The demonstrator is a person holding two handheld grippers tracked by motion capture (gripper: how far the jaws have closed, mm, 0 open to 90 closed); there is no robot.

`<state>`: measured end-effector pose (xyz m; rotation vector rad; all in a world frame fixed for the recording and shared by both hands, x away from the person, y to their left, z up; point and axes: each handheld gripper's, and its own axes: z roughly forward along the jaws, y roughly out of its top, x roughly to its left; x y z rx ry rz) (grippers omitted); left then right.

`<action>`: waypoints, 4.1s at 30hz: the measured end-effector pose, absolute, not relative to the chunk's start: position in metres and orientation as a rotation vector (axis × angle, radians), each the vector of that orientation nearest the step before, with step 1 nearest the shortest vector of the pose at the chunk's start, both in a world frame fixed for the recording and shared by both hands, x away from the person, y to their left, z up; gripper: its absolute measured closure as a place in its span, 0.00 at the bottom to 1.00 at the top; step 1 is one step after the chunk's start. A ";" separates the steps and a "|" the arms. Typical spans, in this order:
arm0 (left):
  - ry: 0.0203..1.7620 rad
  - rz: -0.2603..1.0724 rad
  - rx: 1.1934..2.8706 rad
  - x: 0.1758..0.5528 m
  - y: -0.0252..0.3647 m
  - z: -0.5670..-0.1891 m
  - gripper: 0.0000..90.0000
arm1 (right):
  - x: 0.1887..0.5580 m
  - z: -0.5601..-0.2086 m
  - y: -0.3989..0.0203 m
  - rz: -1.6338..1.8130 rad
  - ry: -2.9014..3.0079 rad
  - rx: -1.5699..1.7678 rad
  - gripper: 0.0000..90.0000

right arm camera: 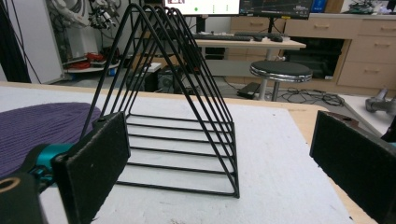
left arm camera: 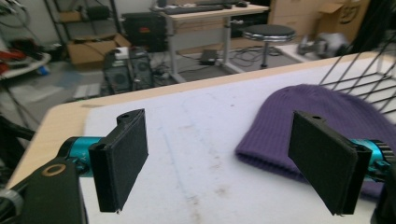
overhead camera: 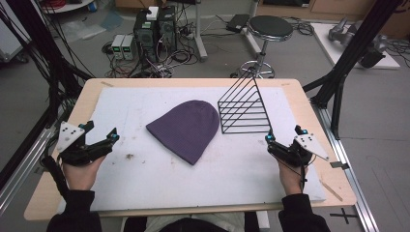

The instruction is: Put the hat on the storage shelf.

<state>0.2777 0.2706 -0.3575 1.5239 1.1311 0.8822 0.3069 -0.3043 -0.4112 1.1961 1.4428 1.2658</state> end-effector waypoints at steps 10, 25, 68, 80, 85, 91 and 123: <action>1.122 0.816 1.628 0.314 0.263 -0.345 0.23 | 0.307 -0.412 -0.302 1.270 1.461 1.188 0.04; 1.052 0.758 1.775 0.363 0.242 -0.310 0.24 | 0.307 -0.412 -0.300 1.261 1.486 1.172 0.04; 0.859 0.578 2.111 0.499 0.123 -0.297 0.26 | 0.307 -0.412 -0.292 1.240 1.522 1.120 0.04; 0.796 0.523 2.266 0.537 0.081 -0.316 0.26 | 0.310 -0.414 -0.291 1.229 1.542 1.107 0.04; 0.812 0.472 2.337 0.548 0.065 -0.337 0.23 | 0.308 -0.413 -0.290 1.223 1.546 1.105 0.04; 0.854 0.431 2.406 0.561 0.059 -0.365 0.23 | 0.308 -0.414 -0.288 1.202 1.570 1.078 0.04; 0.929 0.163 2.479 0.582 0.060 -0.421 0.32 | 0.308 -0.418 -0.283 1.136 1.637 1.068 0.05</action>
